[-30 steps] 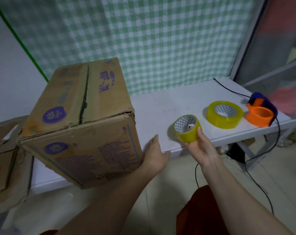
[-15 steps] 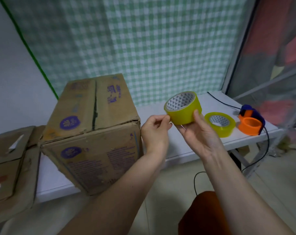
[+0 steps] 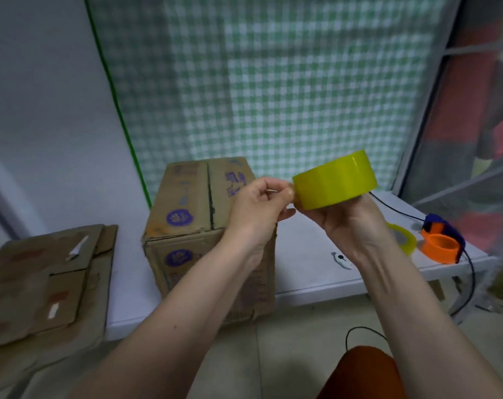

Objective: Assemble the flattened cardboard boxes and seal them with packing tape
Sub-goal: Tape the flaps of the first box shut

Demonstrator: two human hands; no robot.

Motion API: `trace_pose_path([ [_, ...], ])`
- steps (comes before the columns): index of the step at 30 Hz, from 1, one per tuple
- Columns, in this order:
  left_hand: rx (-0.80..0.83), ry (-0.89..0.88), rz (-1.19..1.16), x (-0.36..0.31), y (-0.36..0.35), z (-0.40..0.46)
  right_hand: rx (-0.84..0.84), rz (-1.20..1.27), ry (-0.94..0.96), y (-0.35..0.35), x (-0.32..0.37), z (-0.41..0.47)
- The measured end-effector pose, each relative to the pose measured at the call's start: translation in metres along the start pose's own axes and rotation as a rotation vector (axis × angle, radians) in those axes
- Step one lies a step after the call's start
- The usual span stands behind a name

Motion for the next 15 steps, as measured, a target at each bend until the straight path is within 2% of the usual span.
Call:
trace_pose_path([
  [4,-0.068,0.031,0.054,-0.01,0.045,-0.008,-0.143,-0.263,0.113,-0.025,-0.016,0.012],
  [8,-0.096,0.122,0.08,-0.015,0.091,-0.029,-0.387,-0.417,0.223,-0.027,-0.021,0.018],
  [11,-0.1,0.196,0.047,-0.018,0.118,-0.036,-0.383,-0.506,0.252,-0.042,-0.033,0.019],
  [15,-0.17,0.217,0.015,-0.022,0.145,-0.041,-0.277,-0.521,0.23,-0.072,-0.047,0.018],
])
Point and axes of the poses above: each hand's wrist, its own z-axis towards the middle knuckle, its own y-axis out of the back of the hand, x = y × z, the point moved 3 cm from there along z, towards the middle knuckle, and after that the axes turned 13 degrees about -y, right-handed, at the moved point
